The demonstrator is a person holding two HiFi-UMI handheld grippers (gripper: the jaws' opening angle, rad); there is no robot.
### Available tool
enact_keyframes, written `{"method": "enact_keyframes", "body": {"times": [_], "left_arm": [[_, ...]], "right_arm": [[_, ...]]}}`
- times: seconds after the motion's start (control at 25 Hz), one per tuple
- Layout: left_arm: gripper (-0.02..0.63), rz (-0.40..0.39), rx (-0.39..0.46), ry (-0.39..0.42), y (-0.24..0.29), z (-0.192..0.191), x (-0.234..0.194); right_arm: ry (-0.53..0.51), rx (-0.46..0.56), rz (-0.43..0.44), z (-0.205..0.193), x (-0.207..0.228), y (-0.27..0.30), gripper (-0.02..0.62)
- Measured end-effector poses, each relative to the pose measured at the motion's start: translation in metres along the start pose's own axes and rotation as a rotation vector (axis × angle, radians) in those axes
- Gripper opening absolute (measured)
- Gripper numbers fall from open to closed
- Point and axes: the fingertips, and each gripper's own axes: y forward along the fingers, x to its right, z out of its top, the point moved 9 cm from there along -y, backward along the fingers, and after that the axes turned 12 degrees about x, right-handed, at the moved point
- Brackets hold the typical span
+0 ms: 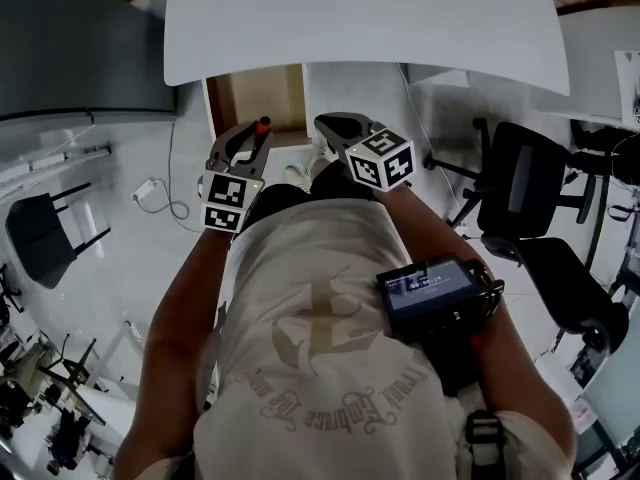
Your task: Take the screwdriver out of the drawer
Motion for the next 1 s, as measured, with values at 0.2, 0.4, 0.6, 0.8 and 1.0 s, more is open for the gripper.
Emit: {"method": "enact_keyframes", "body": {"times": [0.2,0.4,0.6,0.8,1.0], "left_arm": [[0.109,0.061,0.089,-0.039,-0.015,0.022,-0.001],[0.109,0.097,0.145,-0.101,-0.034,0.031,0.004],[0.109,0.13,0.2,-0.167,-0.054,0.033,-0.011],[0.109,0.156,0.269,-0.288,-0.075,0.034,-0.025],[0.109,0.196,0.306,-0.313,-0.09,0.039,-0.026]], "right_arm": [[-0.071,0.082,0.008,0.023,-0.01,-0.004,0.023],[-0.097,0.111,0.022,0.035,-0.024,-0.018,0.023],[-0.115,0.121,0.043,0.04,-0.036,-0.019,0.023],[-0.119,0.132,0.081,0.047,-0.05,-0.019,0.023],[-0.116,0.134,0.121,0.052,-0.061,-0.025,0.023]]}}
